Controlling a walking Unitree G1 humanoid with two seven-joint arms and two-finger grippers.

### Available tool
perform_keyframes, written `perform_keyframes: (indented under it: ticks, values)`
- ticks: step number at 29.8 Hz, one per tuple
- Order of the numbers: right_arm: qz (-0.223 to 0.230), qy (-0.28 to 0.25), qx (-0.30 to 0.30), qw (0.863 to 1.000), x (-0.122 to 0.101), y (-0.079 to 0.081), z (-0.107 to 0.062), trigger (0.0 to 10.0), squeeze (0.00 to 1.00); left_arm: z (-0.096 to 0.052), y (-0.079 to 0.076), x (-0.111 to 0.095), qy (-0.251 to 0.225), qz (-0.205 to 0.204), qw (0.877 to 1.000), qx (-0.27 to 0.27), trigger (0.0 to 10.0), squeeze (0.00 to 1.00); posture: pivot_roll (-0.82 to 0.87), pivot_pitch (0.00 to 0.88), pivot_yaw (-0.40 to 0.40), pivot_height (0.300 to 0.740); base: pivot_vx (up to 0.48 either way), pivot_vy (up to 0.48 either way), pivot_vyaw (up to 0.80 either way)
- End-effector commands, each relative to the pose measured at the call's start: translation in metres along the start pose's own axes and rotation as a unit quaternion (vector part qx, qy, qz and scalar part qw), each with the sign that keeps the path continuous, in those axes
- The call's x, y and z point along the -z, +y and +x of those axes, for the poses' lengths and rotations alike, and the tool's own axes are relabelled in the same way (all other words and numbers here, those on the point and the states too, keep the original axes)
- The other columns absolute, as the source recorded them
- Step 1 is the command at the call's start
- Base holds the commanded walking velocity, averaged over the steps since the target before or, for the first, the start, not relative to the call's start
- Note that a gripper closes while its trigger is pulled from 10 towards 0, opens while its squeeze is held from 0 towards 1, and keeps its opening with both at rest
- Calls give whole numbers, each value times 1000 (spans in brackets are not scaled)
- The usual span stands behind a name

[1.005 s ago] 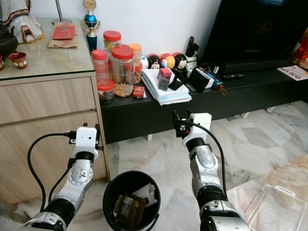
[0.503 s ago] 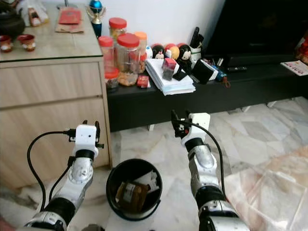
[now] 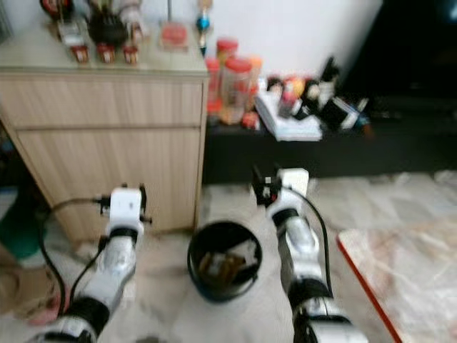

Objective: Picking trash to rubbish bin

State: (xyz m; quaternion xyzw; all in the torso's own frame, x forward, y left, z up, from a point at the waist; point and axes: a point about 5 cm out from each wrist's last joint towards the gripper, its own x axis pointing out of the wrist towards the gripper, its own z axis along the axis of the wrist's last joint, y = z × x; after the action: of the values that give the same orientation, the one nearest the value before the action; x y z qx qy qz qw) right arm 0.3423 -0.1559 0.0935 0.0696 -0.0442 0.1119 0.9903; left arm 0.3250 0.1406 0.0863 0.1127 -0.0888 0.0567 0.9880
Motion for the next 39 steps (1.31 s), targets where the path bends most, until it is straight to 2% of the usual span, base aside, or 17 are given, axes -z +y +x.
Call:
perform_keyframes:
  ticks: [1,11,39]
  values:
    - [-2,-2,5,1000,-1,-4,-1,10000,0,-2,-5,1,4,-6,1000,5,10000,0,182,0,-149,740,-270,0,0]
    - [-2,2,3,1000,0,-4,-1,10000,0,-3,-5,2,8,-7,1000,5,10000,0,181,0,-153,740,-267,0,0]
    - [-2,9,-6,1000,0,-1,2,10000,0,1,-2,-1,2,-5,1000,-3,10000,0,186,0,-154,740,0,0,0]
